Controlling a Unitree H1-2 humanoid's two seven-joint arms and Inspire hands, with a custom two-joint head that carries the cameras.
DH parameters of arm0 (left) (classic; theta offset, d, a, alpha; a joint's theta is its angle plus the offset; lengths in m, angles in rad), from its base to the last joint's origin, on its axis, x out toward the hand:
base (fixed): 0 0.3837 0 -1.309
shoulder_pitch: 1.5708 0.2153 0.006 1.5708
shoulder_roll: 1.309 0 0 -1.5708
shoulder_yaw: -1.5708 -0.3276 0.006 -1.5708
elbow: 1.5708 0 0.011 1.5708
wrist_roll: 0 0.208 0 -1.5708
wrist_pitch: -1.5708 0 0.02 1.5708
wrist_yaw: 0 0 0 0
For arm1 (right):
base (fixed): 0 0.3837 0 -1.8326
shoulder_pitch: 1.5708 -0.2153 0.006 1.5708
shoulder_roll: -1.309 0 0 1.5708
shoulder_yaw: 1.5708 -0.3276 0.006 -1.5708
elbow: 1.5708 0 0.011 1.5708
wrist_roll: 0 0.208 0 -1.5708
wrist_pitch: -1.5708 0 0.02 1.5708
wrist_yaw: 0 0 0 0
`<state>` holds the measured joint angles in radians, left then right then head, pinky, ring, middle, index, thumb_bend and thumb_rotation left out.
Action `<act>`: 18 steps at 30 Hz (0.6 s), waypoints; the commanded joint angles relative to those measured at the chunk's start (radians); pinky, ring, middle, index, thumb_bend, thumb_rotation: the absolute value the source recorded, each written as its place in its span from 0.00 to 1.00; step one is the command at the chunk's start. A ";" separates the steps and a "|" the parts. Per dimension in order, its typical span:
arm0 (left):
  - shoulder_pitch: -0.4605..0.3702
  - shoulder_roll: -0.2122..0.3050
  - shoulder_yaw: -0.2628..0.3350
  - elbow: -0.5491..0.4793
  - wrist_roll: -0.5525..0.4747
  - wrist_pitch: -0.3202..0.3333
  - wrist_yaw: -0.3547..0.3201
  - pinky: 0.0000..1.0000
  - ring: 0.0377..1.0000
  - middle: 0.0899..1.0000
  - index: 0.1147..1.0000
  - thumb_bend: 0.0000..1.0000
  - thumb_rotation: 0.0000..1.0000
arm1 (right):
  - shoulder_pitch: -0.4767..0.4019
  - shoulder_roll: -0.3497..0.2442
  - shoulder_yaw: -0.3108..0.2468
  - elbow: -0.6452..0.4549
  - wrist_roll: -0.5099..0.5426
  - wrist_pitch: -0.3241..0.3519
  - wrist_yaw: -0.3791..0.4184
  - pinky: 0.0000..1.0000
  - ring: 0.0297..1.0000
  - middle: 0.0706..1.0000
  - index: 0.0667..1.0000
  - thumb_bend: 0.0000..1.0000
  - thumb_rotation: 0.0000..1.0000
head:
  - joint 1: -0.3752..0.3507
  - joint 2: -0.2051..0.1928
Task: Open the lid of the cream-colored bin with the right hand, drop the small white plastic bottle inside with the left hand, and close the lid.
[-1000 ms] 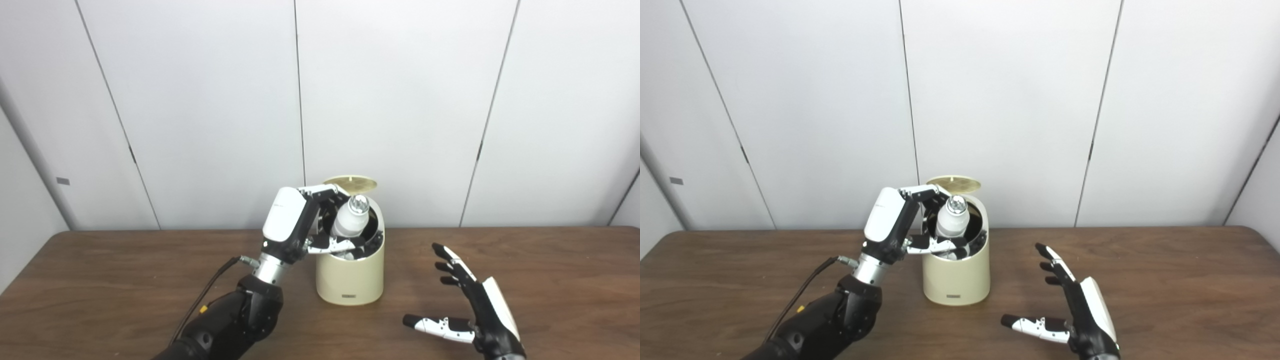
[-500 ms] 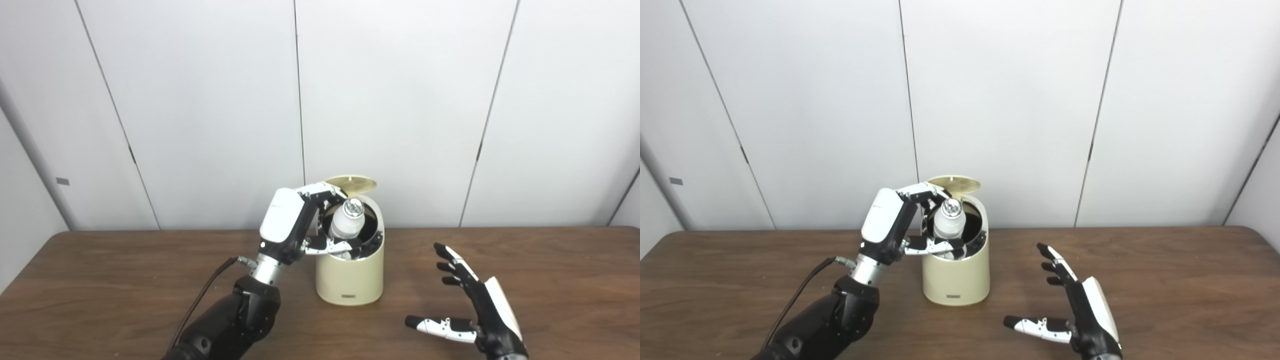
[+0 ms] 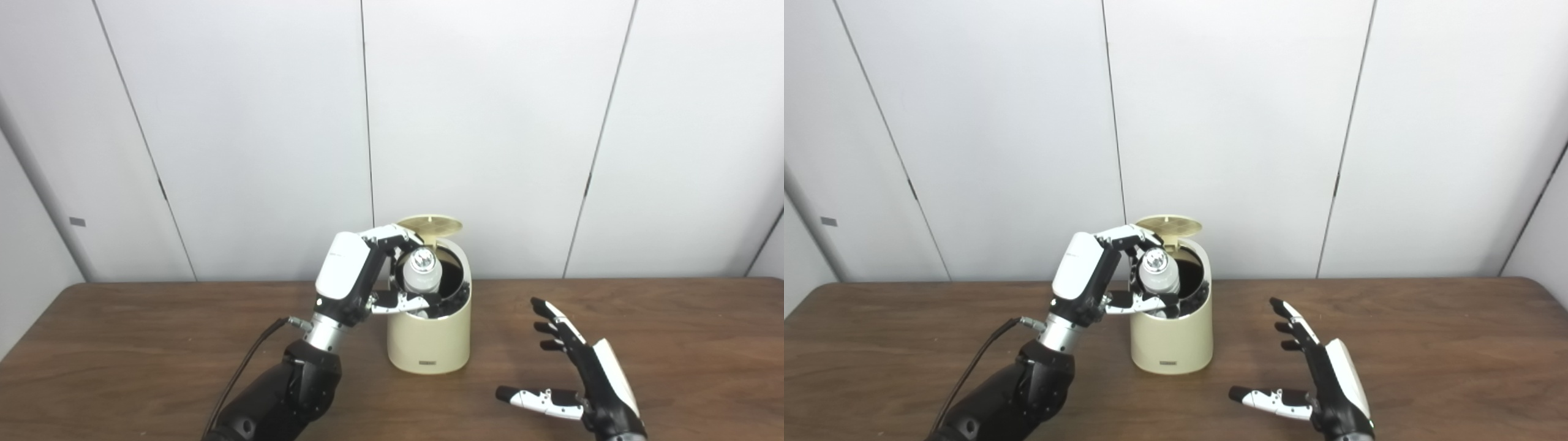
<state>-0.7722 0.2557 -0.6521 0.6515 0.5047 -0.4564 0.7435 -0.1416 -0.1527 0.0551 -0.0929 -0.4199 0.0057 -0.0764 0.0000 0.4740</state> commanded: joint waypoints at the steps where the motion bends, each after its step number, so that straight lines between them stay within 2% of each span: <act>1: -0.032 0.003 0.021 -0.034 0.004 -0.013 0.005 0.49 0.57 0.60 0.58 0.80 0.04 | -0.030 -0.005 -0.004 -0.028 0.007 -0.027 -0.005 0.74 0.83 0.89 0.88 0.81 0.26 | 0.002 0.003; 5: -0.026 0.000 0.034 -0.044 0.006 -0.013 -0.003 0.49 0.57 0.60 0.62 0.87 0.04 | -0.031 -0.005 -0.004 -0.031 0.005 -0.024 -0.005 0.74 0.83 0.89 0.88 0.81 0.24 | 0.004 0.006; 13: -0.019 -0.006 0.056 -0.050 0.015 -0.013 -0.020 0.48 0.56 0.60 0.63 0.87 0.05 | -0.032 -0.006 -0.004 -0.036 0.005 -0.018 0.001 0.74 0.83 0.89 0.88 0.80 0.20 | 0.005 0.007; 18: -0.018 -0.006 0.060 -0.054 0.012 -0.013 -0.025 0.48 0.56 0.61 0.63 0.88 0.05 | -0.032 -0.006 -0.003 -0.036 0.005 -0.019 0.003 0.74 0.83 0.89 0.88 0.80 0.22 | 0.007 0.010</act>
<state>-0.7522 0.2457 -0.6058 0.6220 0.5111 -0.4564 0.7072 -0.1423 -0.1536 0.0551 -0.0939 -0.4189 0.0060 -0.0685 0.0061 0.4832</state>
